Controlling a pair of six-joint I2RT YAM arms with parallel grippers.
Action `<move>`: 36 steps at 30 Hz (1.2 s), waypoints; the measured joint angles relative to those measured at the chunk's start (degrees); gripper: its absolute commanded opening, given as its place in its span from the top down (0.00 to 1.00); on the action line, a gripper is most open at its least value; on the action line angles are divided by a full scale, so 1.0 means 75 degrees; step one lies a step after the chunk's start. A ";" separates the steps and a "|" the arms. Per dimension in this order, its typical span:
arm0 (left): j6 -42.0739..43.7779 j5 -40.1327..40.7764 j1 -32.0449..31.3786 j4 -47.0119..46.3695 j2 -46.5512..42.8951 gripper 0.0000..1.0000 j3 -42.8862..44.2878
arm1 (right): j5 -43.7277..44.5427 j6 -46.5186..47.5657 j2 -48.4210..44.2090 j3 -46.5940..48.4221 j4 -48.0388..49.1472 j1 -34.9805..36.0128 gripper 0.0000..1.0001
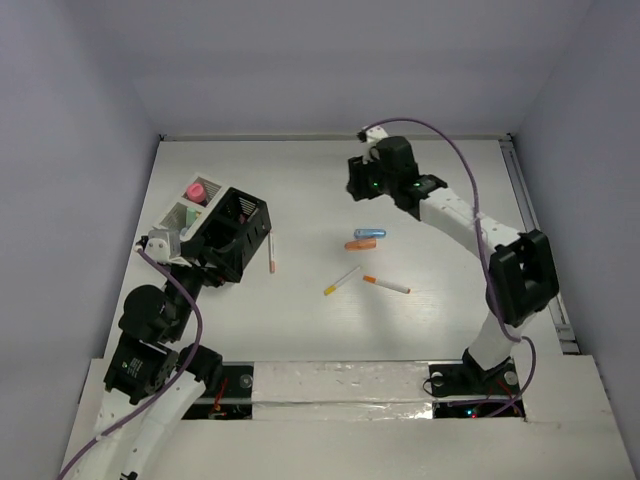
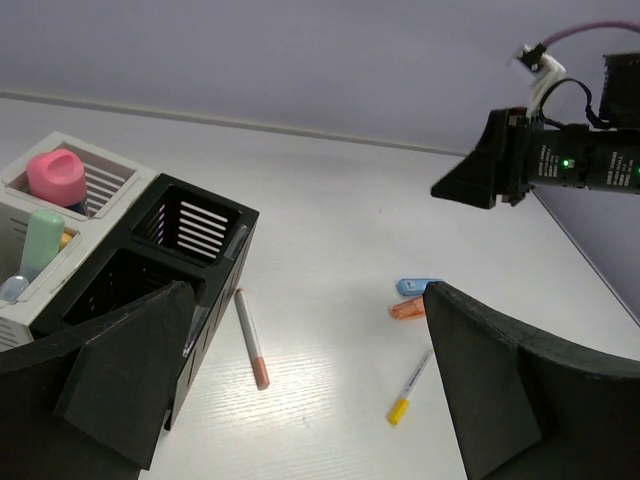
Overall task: Sort the stationery into containers
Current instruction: Pick up the pen from the center of the board.
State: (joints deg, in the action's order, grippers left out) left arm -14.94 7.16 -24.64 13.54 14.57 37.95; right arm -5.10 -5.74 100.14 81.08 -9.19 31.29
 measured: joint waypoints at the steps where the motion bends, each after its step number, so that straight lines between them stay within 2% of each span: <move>1: 0.0000 -0.0012 0.0000 0.0000 -0.0012 0.01 0.0000 | 0.0152 0.0189 -0.0085 -0.0079 -0.0321 -0.0294 0.43; 4: 0.0000 -0.0050 0.0000 0.0000 -0.0015 0.01 0.0000 | 0.0647 0.0702 -0.0038 -0.0233 -0.1151 -0.0667 0.38; 10: 0.0003 -0.0093 0.0000 0.0000 -0.0015 0.01 0.0000 | 0.1169 0.1478 0.0740 -0.0289 -0.2192 -0.0466 0.34; 16: 0.0000 -0.0093 -0.0003 0.0000 -0.0015 0.01 0.0000 | 0.1166 0.2017 0.1445 -0.0134 -0.2882 -0.0411 0.31; 36: 0.0000 -0.0093 0.0000 -0.0003 -0.0012 0.01 0.0000 | 0.0697 0.2340 0.2308 0.0632 -0.3092 -0.0411 0.31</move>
State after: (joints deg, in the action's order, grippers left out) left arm -14.94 6.46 -24.64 13.52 14.48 37.95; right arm 0.12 11.81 117.45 85.82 -32.38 28.21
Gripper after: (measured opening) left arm 0.990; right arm 0.694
